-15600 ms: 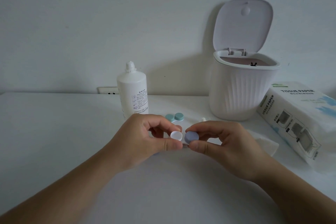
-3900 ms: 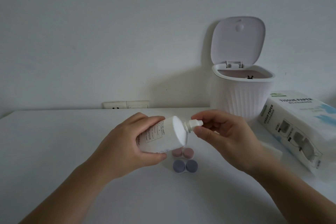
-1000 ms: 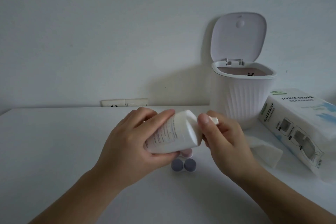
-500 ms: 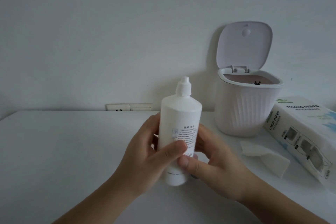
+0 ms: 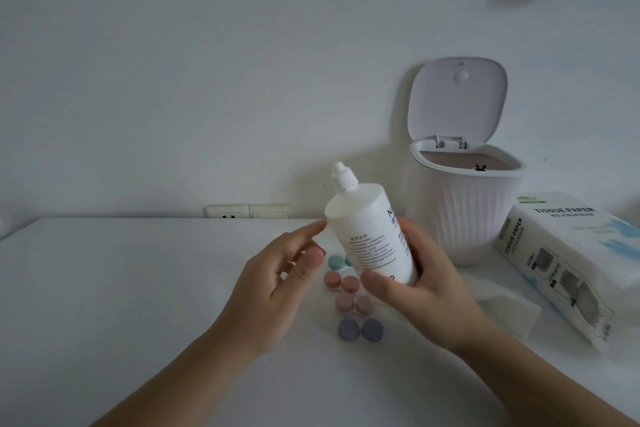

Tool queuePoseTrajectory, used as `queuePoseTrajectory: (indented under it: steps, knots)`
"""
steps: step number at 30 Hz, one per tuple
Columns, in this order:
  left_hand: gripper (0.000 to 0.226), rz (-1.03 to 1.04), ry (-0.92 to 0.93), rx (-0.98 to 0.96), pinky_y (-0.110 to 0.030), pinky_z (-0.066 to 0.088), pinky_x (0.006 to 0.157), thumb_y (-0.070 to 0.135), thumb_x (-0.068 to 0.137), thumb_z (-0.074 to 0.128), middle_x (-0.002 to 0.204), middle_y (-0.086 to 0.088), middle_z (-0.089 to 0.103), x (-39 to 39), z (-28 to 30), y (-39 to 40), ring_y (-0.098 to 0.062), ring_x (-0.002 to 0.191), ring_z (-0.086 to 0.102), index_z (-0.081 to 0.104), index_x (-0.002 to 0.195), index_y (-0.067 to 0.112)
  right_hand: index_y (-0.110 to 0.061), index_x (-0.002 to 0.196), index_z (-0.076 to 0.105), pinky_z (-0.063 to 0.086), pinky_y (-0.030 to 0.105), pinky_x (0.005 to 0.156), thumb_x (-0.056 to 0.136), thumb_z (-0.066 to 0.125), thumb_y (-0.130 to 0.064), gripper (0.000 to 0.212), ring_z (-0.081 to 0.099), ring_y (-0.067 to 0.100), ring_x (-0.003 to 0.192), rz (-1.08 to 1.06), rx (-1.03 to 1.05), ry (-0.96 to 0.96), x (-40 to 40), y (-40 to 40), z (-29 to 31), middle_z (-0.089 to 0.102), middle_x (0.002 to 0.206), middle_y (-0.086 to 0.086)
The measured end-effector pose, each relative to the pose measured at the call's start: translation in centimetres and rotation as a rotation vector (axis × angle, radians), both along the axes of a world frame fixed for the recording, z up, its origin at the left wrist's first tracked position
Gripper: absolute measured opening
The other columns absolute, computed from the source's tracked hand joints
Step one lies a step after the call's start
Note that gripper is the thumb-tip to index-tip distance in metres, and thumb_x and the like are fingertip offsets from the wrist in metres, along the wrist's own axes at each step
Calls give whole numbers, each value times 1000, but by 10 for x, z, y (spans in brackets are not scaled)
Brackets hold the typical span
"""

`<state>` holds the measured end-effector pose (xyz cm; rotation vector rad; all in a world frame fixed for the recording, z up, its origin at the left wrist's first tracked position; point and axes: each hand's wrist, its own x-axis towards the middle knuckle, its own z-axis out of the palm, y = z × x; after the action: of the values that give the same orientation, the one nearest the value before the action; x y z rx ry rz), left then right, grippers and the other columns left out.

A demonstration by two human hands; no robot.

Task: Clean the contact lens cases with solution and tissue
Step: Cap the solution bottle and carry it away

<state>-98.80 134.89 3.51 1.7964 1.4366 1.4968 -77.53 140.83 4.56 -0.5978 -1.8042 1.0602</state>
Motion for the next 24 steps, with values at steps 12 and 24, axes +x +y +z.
queuePoseTrajectory:
  steps: [12,24]
  knots:
    - [40,85,-84,-144,-18,49,73,66,83,48,89,11,72,-15,-9,7,-6,79,65,71,105,42,-52,107,61,54,17,68,63,77,-56,47,69,0,87,-169,-95,-74,10,16,4,71,98,-21]
    - [24,90,-166,-169,-18,54,71,47,80,58,88,5,76,-12,-20,15,-10,83,71,74,93,35,-44,110,63,50,8,64,69,81,-55,46,69,-5,84,-215,-45,-139,8,20,-9,73,98,-23]
